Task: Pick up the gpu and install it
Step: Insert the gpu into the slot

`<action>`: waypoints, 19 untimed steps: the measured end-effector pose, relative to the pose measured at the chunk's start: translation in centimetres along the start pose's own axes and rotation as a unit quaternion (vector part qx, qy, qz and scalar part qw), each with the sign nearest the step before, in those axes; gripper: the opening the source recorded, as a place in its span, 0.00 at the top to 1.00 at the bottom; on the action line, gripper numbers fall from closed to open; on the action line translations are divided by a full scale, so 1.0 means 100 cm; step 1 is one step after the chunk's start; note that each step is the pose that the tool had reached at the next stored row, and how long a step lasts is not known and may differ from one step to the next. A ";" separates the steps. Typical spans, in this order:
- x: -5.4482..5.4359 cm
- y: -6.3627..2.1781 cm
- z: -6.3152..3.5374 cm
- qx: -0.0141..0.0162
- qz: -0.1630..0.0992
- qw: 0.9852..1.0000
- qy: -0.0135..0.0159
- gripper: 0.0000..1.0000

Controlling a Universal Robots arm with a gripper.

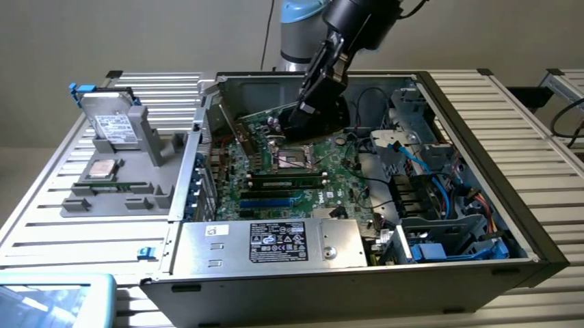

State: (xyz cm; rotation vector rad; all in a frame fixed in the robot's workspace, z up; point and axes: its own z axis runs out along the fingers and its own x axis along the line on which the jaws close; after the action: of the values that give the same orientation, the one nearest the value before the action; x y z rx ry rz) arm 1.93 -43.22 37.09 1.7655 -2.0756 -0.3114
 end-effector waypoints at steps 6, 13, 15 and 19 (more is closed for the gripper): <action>0.001 -0.0050 0.0100 -0.004 -0.005 1.000 0.003 0.72; 0.000 -0.0089 0.0144 -0.012 -0.008 1.000 0.005 0.72; 0.000 -0.0099 0.0167 -0.013 -0.011 1.000 0.007 0.72; -0.001 -0.0116 0.0206 -0.013 -0.026 0.999 0.014 0.72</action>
State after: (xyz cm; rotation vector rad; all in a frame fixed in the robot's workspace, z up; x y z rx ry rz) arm 2.09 -43.51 34.75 1.8014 -1.9995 -0.3248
